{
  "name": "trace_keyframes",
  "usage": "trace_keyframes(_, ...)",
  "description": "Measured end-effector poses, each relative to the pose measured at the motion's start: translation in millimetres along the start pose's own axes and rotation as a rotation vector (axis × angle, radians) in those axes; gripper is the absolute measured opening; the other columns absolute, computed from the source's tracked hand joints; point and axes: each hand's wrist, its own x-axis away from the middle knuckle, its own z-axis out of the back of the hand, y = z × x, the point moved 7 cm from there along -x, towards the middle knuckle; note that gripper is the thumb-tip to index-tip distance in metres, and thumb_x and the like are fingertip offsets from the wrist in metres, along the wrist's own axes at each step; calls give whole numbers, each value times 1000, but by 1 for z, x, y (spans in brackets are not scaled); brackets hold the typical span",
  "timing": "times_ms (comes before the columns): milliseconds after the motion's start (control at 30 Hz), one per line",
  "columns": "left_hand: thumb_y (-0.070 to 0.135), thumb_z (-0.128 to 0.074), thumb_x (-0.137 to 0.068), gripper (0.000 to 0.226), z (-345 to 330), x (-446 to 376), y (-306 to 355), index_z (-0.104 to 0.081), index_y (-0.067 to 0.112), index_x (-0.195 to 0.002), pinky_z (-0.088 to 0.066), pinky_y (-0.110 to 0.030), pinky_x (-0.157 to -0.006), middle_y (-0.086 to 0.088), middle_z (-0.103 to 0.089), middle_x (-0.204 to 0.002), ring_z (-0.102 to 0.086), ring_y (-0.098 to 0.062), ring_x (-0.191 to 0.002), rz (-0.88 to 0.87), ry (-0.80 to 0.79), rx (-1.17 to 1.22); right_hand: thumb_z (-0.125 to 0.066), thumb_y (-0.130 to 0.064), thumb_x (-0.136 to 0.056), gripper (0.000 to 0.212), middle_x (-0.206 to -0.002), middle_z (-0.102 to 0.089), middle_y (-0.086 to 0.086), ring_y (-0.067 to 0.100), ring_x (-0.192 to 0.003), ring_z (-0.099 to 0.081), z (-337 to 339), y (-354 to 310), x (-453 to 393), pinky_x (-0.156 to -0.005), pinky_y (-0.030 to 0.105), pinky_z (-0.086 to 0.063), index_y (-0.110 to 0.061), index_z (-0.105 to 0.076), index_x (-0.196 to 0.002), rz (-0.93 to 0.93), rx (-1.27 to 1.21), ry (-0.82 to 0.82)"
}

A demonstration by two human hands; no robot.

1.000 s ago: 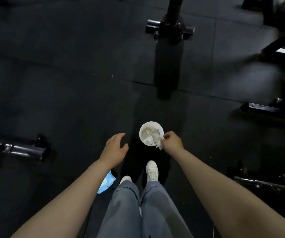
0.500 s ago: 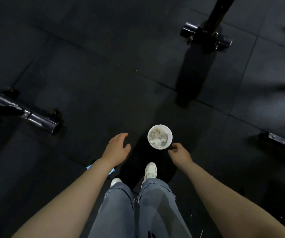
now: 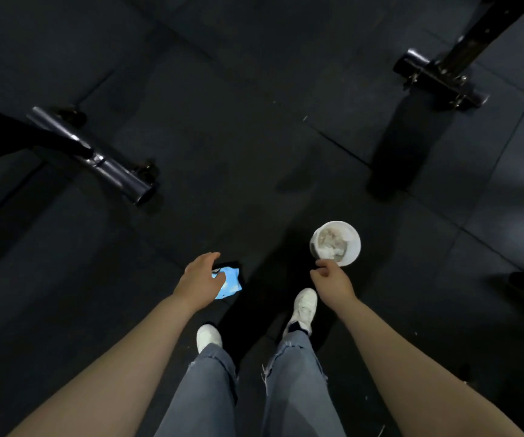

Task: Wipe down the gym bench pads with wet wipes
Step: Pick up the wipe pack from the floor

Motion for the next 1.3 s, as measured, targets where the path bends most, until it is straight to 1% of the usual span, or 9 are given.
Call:
trace_keyframes(267,26,-56,-95,57,11,-3,-141,-40,16,-148,-31,-38,-115,-7,-41,-152,-37,-26,-139,101,28,47,-56,-25,-95,37,-111,-60,2,18,-98,-57,-140,-22,-8,-81,26,-42,-15,-51,-131,59,173,-116)
trace_keyframes(400,27,-55,-96,56,-13,-19,-202,-39,18,-149,-30,-37,-116,-5,-39,-154,-35,-25,-141,184,18,109,-55,-21,-95,36,-118,-61,7,22,-108,-59,-208,-18,-33,-90,29,-45,-13,-51,-130,91,334,-183)
trace_keyframes(567,29,-52,-97,55,-51,-71,-273,-38,24,-150,-34,-39,-114,0,-36,-155,-35,-22,-141,301,38,209,-53,-20,-96,39,-124,-59,6,20,-114,-57,-309,15,-92,-89,21,-40,-14,-48,-134,155,555,-331)
trace_keyframes(700,29,-51,-98,54,-96,-121,-319,-38,25,-150,-33,-37,-114,1,-35,-155,-34,-21,-141,336,36,261,-52,-22,-95,43,-130,-54,7,22,-120,-53,-379,55,-153,-97,27,-43,-16,-45,-137,207,744,-419)
trace_keyframes(833,29,-50,-98,53,-140,-170,-356,-37,26,-149,-30,-34,-114,3,-34,-156,-30,-20,-143,350,35,304,-53,-20,-95,49,-132,-51,10,25,-121,-51,-431,84,-220,-97,32,-45,-17,-41,-142,240,850,-411)
trace_keyframes(967,28,-50,-98,53,-180,-207,-384,-37,26,-149,-37,-40,-113,4,-34,-155,-38,-22,-138,330,13,308,-51,-17,-95,51,-140,-45,7,25,-127,-45,-473,102,-280,-101,37,-44,-17,-38,-144,282,869,-369)
trace_keyframes(1100,26,-52,-98,53,-211,-230,-407,-38,23,-149,-27,-30,-113,3,-36,-154,-30,-18,-142,291,18,276,-56,-28,-93,50,-134,-46,3,24,-123,-44,-507,111,-320,-94,38,-43,-17,-39,-139,453,1089,-292)
trace_keyframes(1200,25,-52,-97,52,-227,-237,-417,-40,22,-148,-25,-27,-112,3,-37,-153,-31,-19,-142,301,22,287,-59,-37,-90,48,-124,-50,5,27,-114,-49,-521,118,-334,-86,38,-42,-17,-44,-131,488,1203,-269)
trace_keyframes(1300,25,-52,-97,52,-235,-235,-420,-39,22,-148,-26,-28,-112,3,-37,-153,-31,-18,-141,307,17,292,-54,-37,-94,41,-119,-59,4,27,-109,-56,-543,120,-336,-76,34,-39,-21,-47,-131,571,1384,-330)
